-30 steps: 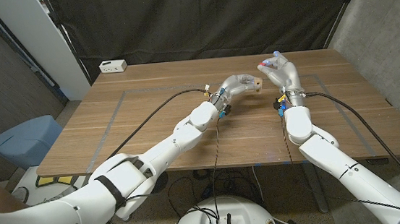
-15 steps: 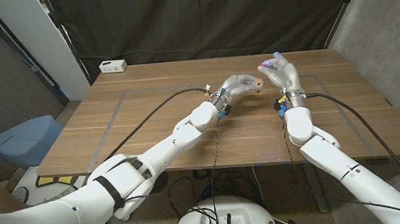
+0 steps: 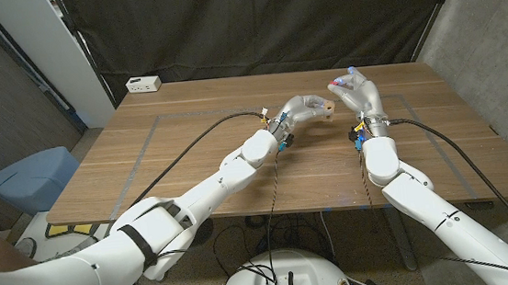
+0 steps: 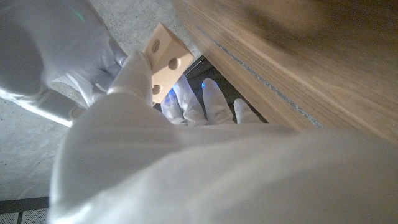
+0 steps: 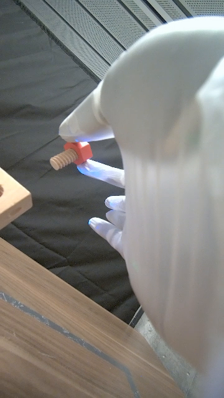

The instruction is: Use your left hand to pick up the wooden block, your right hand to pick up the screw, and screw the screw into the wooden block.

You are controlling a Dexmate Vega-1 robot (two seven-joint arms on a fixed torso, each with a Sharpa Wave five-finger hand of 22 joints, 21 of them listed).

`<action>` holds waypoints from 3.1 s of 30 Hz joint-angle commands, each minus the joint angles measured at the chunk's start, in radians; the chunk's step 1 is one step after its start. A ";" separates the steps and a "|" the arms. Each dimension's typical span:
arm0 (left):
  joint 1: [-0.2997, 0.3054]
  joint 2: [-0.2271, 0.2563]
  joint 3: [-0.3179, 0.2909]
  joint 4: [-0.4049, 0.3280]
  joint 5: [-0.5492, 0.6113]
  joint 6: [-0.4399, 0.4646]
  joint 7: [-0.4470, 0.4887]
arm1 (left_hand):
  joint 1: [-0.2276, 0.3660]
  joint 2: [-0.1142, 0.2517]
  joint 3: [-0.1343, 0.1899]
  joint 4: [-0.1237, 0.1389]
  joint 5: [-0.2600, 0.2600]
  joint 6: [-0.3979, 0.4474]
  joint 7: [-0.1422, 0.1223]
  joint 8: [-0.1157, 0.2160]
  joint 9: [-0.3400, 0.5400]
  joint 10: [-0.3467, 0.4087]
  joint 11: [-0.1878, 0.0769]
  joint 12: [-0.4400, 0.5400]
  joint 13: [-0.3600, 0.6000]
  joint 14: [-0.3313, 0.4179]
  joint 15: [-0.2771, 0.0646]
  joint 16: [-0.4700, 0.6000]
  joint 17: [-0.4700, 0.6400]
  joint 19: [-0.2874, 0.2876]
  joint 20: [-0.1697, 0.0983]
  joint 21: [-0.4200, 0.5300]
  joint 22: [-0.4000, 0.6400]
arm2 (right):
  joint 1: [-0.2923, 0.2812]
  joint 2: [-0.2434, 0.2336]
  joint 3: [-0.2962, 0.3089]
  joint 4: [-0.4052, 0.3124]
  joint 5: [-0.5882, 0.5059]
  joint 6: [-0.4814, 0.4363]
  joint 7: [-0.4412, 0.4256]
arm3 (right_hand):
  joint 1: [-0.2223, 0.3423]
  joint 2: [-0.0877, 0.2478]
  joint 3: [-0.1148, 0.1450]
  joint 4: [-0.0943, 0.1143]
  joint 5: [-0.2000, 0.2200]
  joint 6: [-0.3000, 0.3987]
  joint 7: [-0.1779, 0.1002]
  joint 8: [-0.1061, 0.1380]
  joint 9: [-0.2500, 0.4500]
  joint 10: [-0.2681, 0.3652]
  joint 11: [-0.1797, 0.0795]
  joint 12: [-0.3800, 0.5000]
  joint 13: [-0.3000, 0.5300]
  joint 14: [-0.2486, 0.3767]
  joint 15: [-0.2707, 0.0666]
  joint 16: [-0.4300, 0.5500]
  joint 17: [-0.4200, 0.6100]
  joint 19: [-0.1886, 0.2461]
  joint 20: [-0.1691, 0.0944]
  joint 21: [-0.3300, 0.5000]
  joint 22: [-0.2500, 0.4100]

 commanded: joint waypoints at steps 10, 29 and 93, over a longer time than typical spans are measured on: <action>-0.008 -0.010 0.009 0.021 0.022 -0.027 0.016 | 0.019 0.002 0.022 0.011 -0.002 0.211 -0.058 0.077 0.000 0.087 -0.066 0.012 0.008 0.013 -0.120 -0.002 0.000 0.003 -0.008 -0.001 0.003 | -0.008 0.001 0.000 -0.007 0.025 -0.018 0.010 | 0.001 0.010 -0.009 -0.002 0.008 -0.004 0.002 0.008 -0.002 0.000 0.002 0.000 0.003 0.001 -0.013 -0.003 0.000 -0.002 -0.041 0.001 0.002; -0.021 -0.022 0.010 0.054 0.020 -0.041 0.016 | 0.033 -0.021 0.039 0.004 0.010 0.245 -0.058 0.086 -0.004 0.125 -0.064 0.013 0.006 0.023 -0.124 -0.001 -0.002 0.003 -0.010 -0.001 0.003 | -0.009 0.008 -0.005 0.003 0.033 -0.020 0.003 | -0.001 0.015 -0.019 -0.002 0.014 -0.010 -0.003 0.010 -0.008 -0.003 0.000 -0.001 0.003 0.002 -0.013 -0.002 -0.001 -0.002 -0.041 0.001 0.002; -0.013 -0.018 0.015 0.036 0.036 -0.045 0.033 | 0.036 -0.052 0.075 0.010 0.041 0.270 -0.053 0.079 -0.009 0.163 -0.063 0.002 0.009 0.032 -0.128 0.003 0.002 0.005 -0.012 -0.001 0.003 | -0.021 0.010 -0.007 0.030 0.045 0.020 0.001 | 0.000 0.027 -0.044 -0.002 0.032 -0.015 -0.004 0.022 -0.022 -0.004 -0.003 -0.001 0.004 0.001 -0.012 -0.002 -0.004 -0.003 -0.040 0.001 0.002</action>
